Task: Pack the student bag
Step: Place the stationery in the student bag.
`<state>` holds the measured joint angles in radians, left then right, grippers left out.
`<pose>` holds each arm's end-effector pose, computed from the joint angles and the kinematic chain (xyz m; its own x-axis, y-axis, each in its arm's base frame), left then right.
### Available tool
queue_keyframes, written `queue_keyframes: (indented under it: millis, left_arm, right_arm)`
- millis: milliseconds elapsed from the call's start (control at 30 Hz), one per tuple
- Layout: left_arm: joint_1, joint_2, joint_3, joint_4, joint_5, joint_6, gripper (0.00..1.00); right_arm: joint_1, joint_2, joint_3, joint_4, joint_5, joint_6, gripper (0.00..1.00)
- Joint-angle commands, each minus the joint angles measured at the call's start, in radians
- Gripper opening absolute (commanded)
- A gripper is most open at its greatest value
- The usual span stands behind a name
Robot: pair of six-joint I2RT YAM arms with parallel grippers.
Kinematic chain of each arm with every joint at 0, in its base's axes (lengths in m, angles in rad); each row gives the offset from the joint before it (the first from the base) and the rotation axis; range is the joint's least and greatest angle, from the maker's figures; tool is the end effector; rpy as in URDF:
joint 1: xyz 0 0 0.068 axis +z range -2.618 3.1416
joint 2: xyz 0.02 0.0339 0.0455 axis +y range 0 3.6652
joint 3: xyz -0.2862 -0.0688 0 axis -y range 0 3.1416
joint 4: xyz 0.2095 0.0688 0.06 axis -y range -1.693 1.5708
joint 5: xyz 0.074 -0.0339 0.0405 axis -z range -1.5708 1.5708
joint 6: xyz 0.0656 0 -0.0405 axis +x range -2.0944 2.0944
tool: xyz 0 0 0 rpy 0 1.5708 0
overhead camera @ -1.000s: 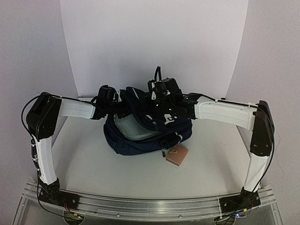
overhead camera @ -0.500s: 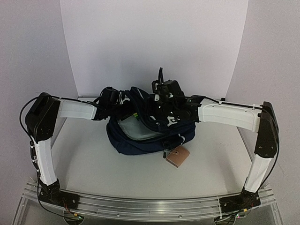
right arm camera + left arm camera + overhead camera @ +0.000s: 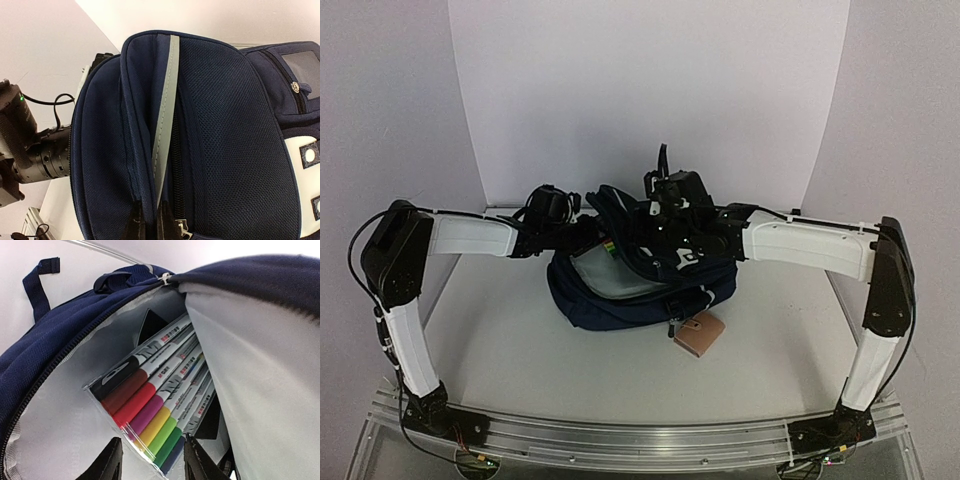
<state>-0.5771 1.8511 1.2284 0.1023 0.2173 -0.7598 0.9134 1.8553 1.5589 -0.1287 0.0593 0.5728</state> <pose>0.3477 -0.2433 0.2464 -0.7770 -0.2967 -0.5552 0.2129 0.7061 -0.6753 0.2752 0.3501 0.3269 -0.6222 0.0794 -0.7788 -0.4998 0.7255 0.4732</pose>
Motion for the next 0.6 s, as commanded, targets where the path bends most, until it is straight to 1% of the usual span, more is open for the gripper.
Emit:
queue_keyframes:
  millis: [0,133,233,300,400,467,567]
  left_arm:
    - [-0.021,0.054,0.072,-0.029,0.001,0.013,0.37]
    - [-0.041,0.108,0.118,-0.007,0.024,0.017,0.31]
    - [-0.054,0.149,0.148,0.026,0.041,0.02,0.23]
    - [-0.06,0.175,0.175,0.042,0.054,0.027,0.21]
    - [-0.063,0.189,0.196,0.049,0.07,0.035,0.21]
    - [-0.062,0.161,0.171,0.043,0.053,0.045,0.23]
    - [-0.061,0.052,0.081,0.018,-0.003,0.078,0.33]
  right_arm:
    - [0.009,-0.058,0.027,0.082,0.016,-0.008,0.0]
    - [0.01,-0.059,0.024,0.082,0.017,-0.008,0.0]
    - [0.01,-0.057,0.021,0.082,0.018,-0.01,0.0]
    - [0.01,-0.055,0.016,0.081,0.024,-0.01,0.0]
    - [0.009,-0.051,0.006,0.079,0.034,-0.01,0.0]
    - [0.009,-0.049,0.002,0.076,0.041,-0.012,0.0]
    - [0.009,-0.054,0.001,0.056,0.066,-0.023,0.0]
